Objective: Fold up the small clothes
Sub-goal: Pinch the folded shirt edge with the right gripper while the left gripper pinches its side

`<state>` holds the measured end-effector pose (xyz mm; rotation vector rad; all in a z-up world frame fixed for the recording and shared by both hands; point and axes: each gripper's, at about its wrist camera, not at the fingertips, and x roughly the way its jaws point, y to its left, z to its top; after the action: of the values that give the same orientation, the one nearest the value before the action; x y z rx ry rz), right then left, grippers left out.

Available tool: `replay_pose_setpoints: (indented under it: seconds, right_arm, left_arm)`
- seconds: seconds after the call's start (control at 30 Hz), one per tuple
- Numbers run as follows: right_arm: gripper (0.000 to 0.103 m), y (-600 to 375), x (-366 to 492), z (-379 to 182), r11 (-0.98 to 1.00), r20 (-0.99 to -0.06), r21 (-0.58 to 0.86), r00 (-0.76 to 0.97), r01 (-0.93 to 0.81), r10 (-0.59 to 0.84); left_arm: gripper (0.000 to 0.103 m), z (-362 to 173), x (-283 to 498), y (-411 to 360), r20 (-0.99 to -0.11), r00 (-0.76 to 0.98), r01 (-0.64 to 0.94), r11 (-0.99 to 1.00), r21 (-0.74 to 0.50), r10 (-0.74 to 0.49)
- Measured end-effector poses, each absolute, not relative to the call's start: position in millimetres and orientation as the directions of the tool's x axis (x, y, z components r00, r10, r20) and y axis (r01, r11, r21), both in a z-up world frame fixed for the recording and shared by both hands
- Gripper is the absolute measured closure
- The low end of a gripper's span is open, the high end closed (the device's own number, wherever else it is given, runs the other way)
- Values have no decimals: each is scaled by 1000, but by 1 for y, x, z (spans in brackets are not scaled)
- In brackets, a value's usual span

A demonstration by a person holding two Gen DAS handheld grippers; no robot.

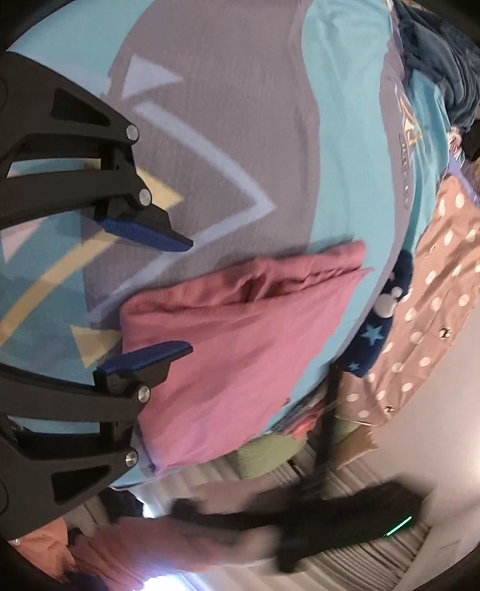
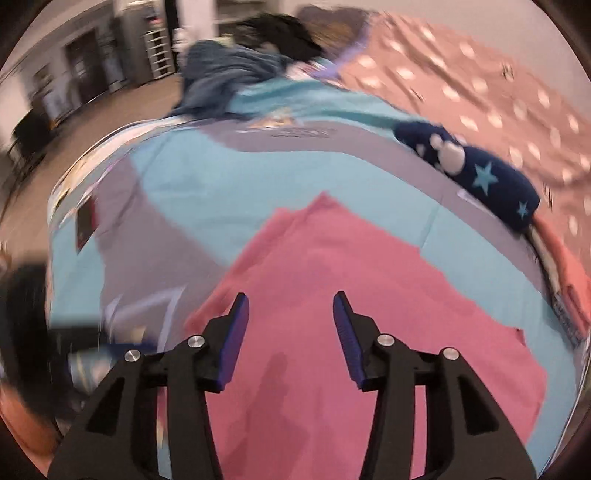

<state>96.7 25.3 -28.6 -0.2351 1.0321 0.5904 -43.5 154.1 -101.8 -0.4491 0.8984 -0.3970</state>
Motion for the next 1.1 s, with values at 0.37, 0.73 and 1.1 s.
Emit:
replay_pose_setpoints:
  seconds: [0.37, 0.73, 1.1]
  right_arm:
    - [38, 118, 152, -87, 863, -932, -38, 329, -504, 151]
    - [100, 94, 173, -65, 882, -857, 98, 412, -460, 310]
    - [68, 65, 157, -62, 842, -838, 145, 388, -519, 383]
  left_arm:
    - [54, -105, -43, 154, -632, 545, 137, 802, -581, -551]
    - [98, -82, -50, 147, -629, 576, 143, 821, -552, -523]
    - [81, -98, -49, 147, -706, 551, 91, 872, -481, -446]
